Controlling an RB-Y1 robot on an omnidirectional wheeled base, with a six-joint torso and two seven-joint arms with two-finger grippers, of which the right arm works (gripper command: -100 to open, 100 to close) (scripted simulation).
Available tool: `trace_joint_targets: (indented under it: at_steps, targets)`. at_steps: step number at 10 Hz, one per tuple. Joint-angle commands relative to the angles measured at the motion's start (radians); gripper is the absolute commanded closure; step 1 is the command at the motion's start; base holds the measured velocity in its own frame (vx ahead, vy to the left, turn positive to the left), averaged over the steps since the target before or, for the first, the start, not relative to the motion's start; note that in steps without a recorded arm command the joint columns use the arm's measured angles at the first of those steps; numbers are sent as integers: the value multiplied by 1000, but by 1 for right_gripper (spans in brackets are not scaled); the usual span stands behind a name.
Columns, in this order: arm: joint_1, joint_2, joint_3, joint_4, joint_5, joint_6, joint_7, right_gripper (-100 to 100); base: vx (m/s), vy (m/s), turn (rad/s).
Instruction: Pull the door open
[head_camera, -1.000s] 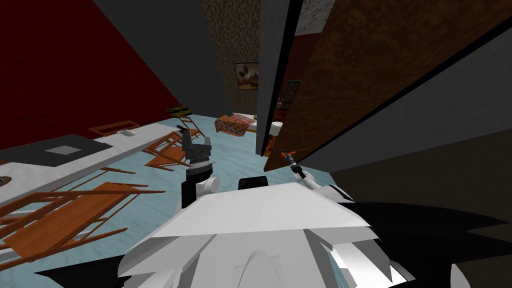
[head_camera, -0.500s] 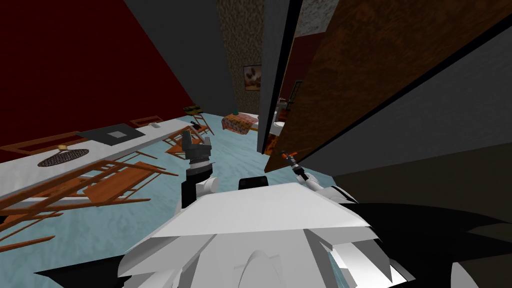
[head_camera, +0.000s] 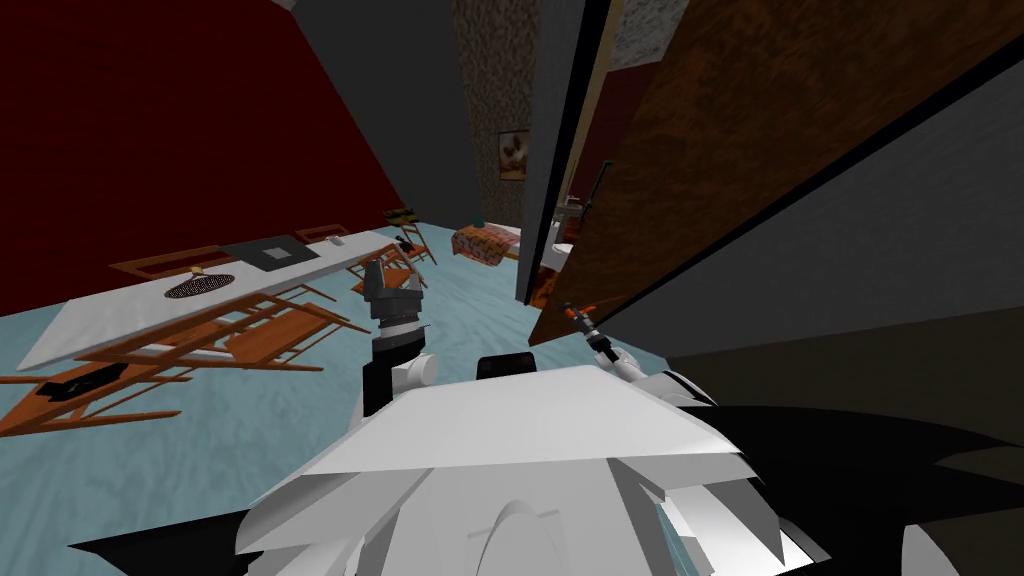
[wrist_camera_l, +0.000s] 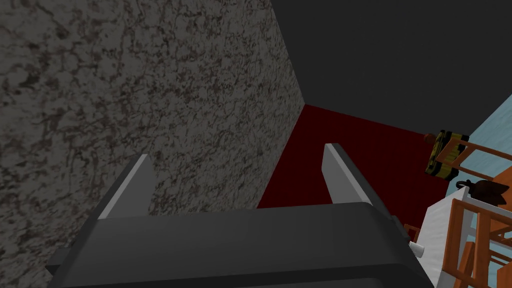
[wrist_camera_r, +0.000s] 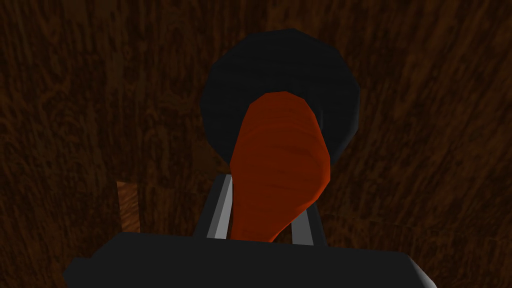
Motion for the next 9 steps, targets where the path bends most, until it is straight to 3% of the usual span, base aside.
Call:
trace_joint_targets:
  at_steps: [1, 7, 8, 9]
  targets:
    - [12, -4, 4, 3, 1, -18, -2, 100, -213, -143, 167]
    - [23, -23, 12, 37, -2, -80, -13, 100, -210, -110, 183]
    - [22, -17, 13, 34, 0, -69, -12, 100, -88, -50, 41]
    - [23, -17, 15, 39, 1, -76, -13, 100, -132, -54, 141]
